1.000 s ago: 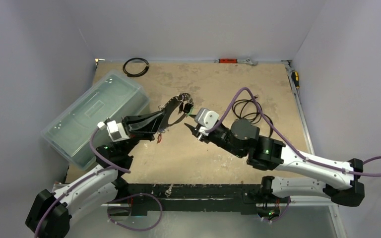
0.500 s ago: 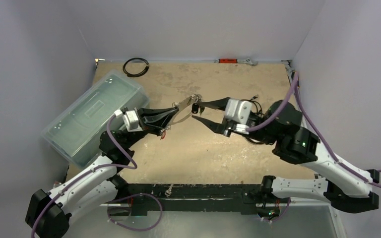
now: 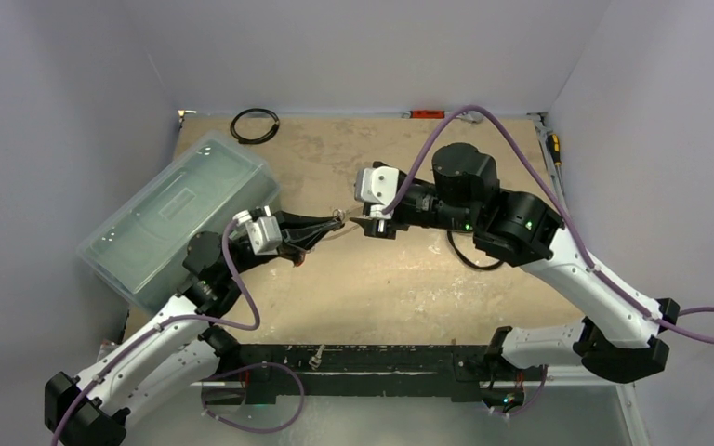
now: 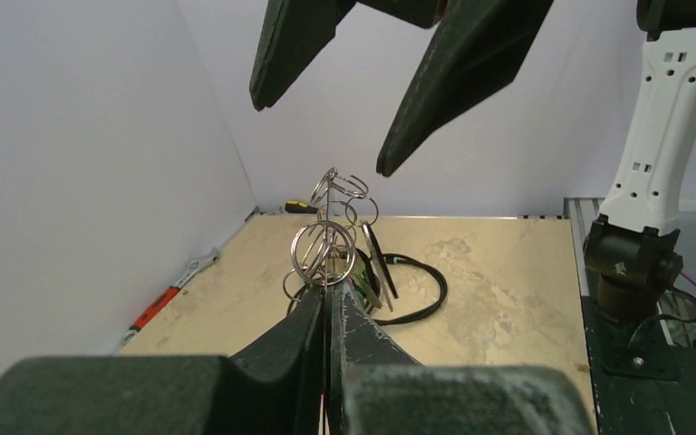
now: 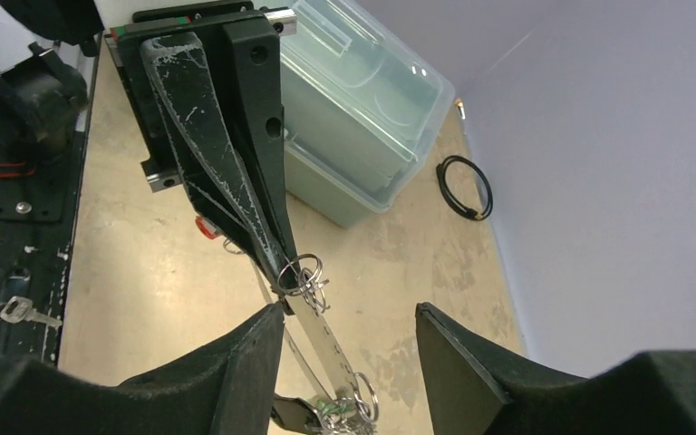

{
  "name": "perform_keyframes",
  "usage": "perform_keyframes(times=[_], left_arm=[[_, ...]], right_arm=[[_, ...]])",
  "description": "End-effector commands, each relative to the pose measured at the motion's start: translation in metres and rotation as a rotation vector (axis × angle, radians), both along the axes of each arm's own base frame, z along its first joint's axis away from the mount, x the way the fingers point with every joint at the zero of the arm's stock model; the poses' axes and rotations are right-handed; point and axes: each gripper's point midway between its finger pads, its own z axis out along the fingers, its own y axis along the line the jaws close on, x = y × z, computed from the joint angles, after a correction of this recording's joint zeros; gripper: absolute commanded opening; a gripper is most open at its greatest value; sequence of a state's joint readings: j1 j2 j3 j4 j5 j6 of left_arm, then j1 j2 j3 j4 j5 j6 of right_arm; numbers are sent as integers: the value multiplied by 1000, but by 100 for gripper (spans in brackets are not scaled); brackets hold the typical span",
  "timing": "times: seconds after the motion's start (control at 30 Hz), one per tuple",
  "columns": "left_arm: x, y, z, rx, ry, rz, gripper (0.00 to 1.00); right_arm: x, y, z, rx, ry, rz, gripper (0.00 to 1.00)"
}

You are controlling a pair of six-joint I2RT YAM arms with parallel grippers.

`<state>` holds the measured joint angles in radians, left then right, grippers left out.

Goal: Put the keys on the keyring

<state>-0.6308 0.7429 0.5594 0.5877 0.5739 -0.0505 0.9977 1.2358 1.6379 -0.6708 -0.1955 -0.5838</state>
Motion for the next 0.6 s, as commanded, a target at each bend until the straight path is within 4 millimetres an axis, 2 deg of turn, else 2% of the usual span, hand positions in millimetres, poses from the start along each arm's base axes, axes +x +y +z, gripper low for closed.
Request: perform_keyframes(times=[0.0, 0.1, 0.3, 0.57], left_arm=[[-14, 3, 25, -11, -101, -23, 0], [-15, 3, 25, -13, -108, -29, 0], [-21, 4, 27, -19, -130, -47, 0], [-29, 5, 30, -26, -162, -75, 0]], right_arm=[[-15, -8, 13, 1, 0, 66, 57], [-15, -4, 6, -18, 23, 77, 54], [-14, 0, -13, -70, 70, 87, 53], [-7, 9, -26, -101, 91, 92, 49]])
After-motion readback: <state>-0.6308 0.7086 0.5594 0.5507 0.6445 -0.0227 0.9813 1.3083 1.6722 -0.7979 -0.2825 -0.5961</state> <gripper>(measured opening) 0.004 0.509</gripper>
